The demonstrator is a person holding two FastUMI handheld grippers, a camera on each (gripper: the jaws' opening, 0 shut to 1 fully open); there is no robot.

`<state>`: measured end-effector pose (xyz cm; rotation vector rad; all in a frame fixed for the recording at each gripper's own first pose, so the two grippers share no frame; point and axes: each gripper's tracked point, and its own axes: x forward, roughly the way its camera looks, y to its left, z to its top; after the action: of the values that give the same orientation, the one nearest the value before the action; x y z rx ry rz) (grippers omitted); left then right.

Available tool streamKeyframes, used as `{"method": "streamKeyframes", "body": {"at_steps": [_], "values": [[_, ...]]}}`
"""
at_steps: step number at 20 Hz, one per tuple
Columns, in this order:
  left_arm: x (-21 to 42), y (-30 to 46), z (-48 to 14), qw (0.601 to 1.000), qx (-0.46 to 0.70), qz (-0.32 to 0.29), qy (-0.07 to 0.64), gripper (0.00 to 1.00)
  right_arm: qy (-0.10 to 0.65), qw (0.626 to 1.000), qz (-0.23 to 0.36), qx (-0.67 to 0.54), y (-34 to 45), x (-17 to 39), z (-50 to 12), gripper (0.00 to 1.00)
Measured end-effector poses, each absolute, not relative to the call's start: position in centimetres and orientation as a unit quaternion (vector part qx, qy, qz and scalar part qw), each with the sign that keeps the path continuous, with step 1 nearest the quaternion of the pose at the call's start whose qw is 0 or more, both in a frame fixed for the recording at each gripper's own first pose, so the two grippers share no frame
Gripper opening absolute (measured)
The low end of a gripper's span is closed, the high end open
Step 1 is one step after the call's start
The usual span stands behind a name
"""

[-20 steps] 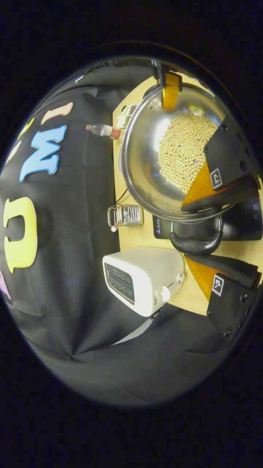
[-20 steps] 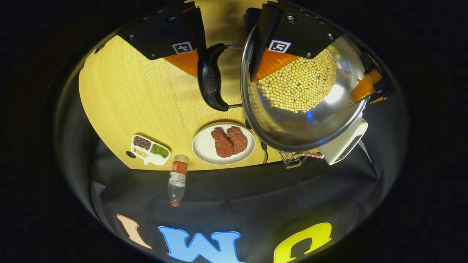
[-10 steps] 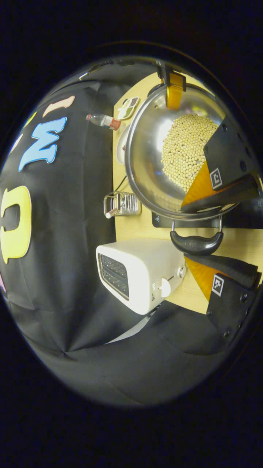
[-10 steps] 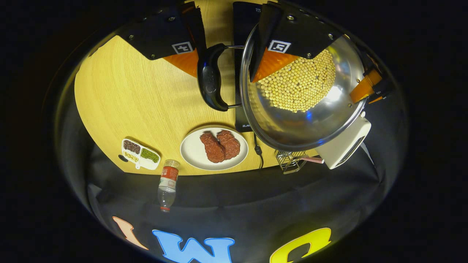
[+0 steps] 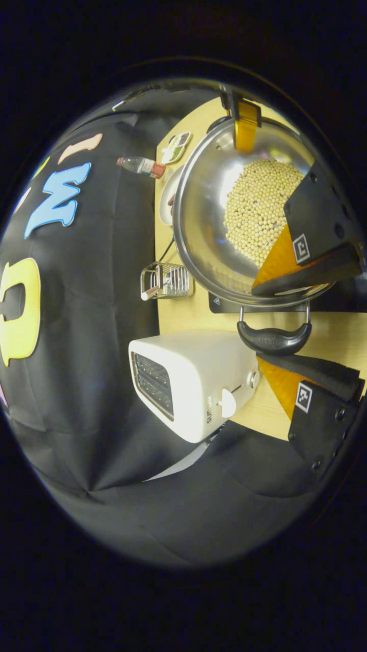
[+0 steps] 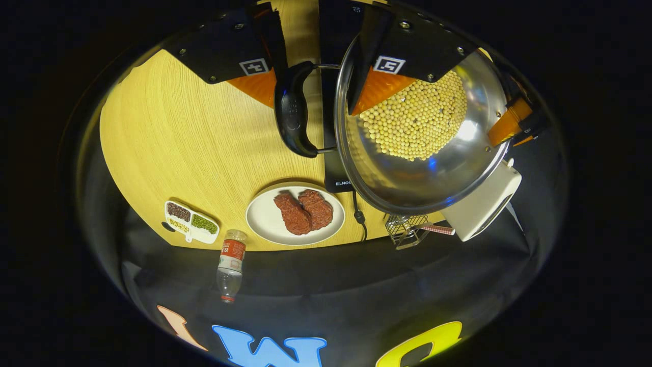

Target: First push the handle of the pot to place it horizontally, then grasp the pot with both hands and set it on the induction cooktop.

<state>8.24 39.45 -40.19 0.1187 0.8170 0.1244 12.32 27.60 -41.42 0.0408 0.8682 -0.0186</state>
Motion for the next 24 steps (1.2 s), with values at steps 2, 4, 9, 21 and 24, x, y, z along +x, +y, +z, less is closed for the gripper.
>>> {"method": "streamKeyframes", "body": {"at_steps": [2, 4, 9, 21, 24], "values": [[8.2, 39.5, -40.2, 0.916, 0.058, 0.059, 0.392, 0.67, 0.419, 0.908, -0.008, 0.022, 27.5, 12.4, -41.4, 0.6], [8.2, 39.5, -40.1, 0.917, 0.058, 0.058, 0.391, 0.67, 0.417, 0.909, -0.007, 0.021, 27.5, 12.7, -41.4, 0.6], [8.5, 39.6, -39.6, 0.92, 0.064, 0.059, 0.383, 0.68, 0.417, 0.909, -0.006, 0.023, 27.4, 12.8, -41.5, 0.6], [6.4, 41.1, -31.5, 0.945, 0.032, 0.133, 0.296, 0.96, 0.335, 0.941, 0.025, 0.027, 24.9, 13.0, -35.9, 0.93], [5.7, 38.8, -27.4, 0.955, 0.033, 0.139, 0.26, 0.96, 0.287, 0.957, 0.038, 0.015, 23.2, 13.1, -31.9, 0.96]]}}
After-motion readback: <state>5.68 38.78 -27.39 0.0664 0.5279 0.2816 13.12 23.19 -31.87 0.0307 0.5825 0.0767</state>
